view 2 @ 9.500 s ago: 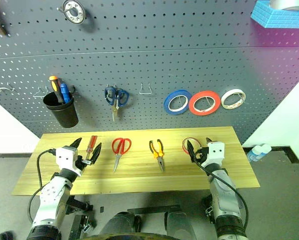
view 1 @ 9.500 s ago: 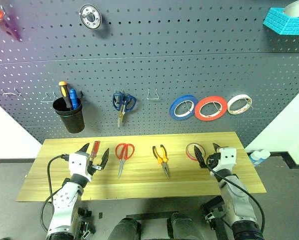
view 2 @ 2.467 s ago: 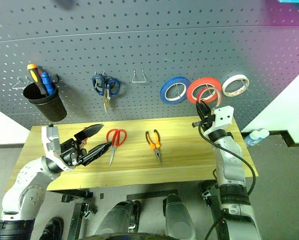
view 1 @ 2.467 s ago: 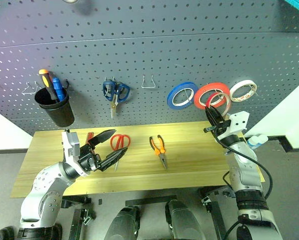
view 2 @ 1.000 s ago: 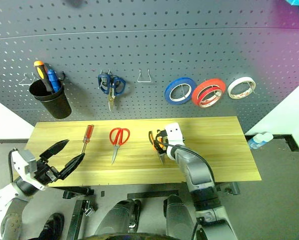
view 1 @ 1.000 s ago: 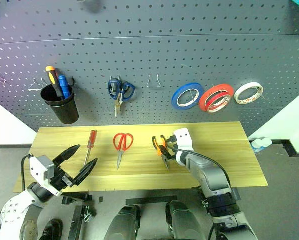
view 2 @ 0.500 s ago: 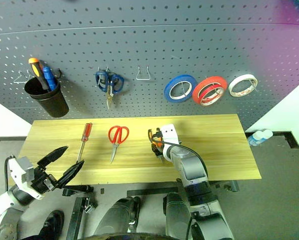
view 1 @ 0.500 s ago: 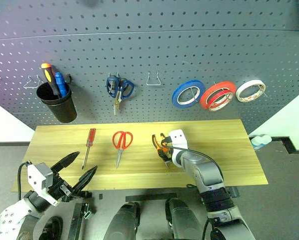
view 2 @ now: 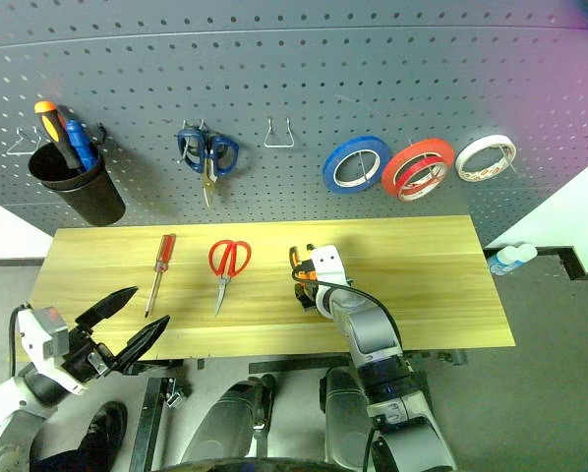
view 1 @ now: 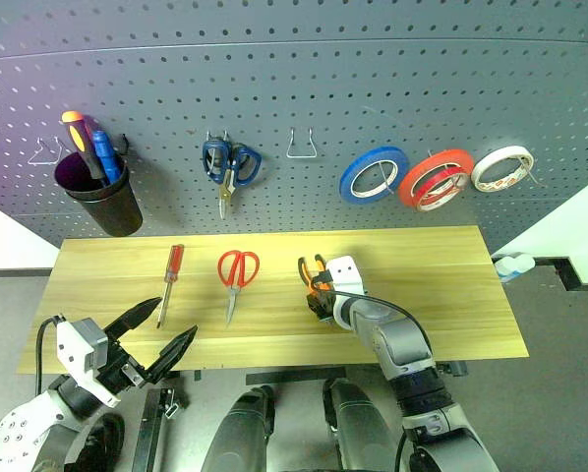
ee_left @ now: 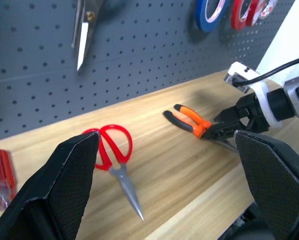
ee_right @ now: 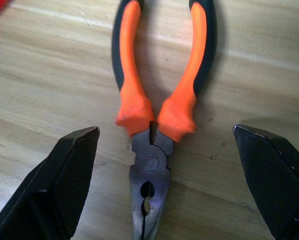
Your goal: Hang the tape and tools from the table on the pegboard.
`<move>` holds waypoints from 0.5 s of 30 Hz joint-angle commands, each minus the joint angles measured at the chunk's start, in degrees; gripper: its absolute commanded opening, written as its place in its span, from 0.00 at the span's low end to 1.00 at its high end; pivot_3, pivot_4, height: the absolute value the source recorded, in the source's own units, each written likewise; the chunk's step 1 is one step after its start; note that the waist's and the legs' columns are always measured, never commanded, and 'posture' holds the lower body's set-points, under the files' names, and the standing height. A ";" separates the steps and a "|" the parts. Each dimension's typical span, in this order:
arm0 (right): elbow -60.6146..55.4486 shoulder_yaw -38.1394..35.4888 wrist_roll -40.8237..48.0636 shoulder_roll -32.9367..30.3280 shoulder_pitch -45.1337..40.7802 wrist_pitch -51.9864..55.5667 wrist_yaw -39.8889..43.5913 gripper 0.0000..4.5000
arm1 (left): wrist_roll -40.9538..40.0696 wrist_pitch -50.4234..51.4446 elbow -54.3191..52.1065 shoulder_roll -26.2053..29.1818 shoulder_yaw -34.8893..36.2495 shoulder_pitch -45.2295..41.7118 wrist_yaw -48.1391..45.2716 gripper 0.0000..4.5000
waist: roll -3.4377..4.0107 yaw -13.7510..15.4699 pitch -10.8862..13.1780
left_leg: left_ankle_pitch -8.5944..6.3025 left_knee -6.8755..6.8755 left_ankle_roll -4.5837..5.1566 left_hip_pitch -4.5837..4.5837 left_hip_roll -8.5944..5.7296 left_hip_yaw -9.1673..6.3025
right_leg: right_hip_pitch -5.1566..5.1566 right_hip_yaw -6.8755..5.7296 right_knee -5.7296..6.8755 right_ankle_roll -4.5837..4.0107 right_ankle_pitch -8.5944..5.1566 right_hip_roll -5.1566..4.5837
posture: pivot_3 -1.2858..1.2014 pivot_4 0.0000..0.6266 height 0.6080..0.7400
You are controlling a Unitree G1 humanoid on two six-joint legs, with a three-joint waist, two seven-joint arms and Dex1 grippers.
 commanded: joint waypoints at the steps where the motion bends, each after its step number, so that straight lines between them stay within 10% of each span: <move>1: 0.35 -0.47 0.36 1.28 -1.84 -1.56 -0.08 0.99 | -0.88 0.58 -3.22 0.31 0.23 0.90 0.52 1.00 | 0.01 0.00 0.05 | 0.00 0.00 0.00 -0.05 0.00 0.00 | -0.05 0.00 -0.01 0.00 0.00 0.00 | 0.54 0.53 1.00; 15: 5.41 1.70 -2.38 1.24 -4.13 -3.87 -0.44 0.99 | -0.84 2.42 -5.64 0.14 -0.22 0.34 2.43 1.00 | 0.12 0.02 0.30 | -0.01 -0.10 0.00 -0.09 0.00 0.00 | -0.11 0.00 -0.06 0.00 -0.01 -0.01 | 0.55 0.53 1.00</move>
